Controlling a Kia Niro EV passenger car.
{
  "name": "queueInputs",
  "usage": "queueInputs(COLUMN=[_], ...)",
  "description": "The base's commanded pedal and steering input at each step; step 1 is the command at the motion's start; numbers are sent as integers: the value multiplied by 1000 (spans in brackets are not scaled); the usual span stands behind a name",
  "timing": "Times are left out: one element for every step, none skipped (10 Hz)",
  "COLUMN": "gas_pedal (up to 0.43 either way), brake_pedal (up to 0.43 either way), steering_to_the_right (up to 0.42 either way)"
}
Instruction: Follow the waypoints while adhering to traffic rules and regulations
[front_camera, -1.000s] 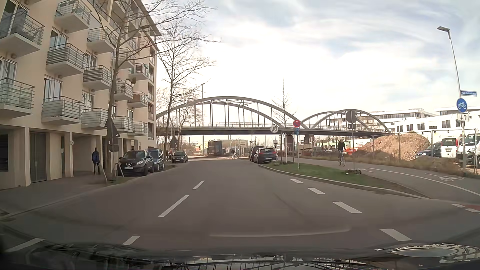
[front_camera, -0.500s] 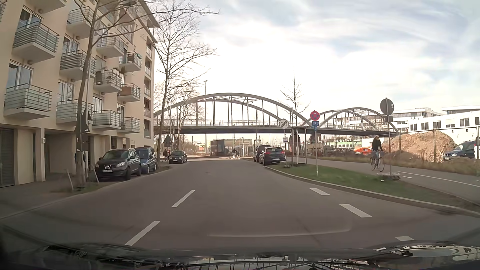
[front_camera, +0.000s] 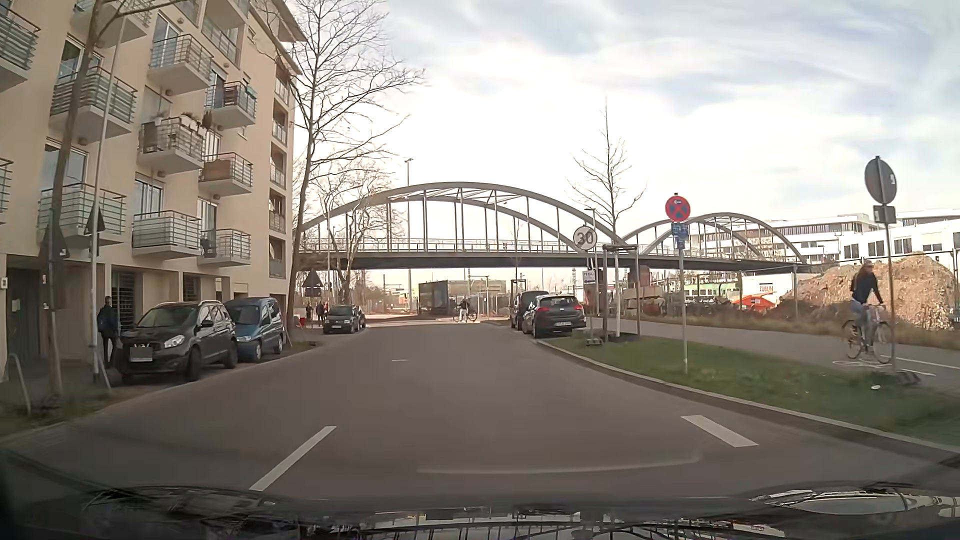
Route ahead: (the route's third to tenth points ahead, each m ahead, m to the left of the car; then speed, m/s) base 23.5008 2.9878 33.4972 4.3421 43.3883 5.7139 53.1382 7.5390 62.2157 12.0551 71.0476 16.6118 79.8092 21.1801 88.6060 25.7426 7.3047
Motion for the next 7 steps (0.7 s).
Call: queueInputs(gas_pedal=[138,138,150,150,150,138,138], brake_pedal=[0,0,0,0,0,0,0], steering_to_the_right=[-5,-5,-5,-6,-7,-10,-13])
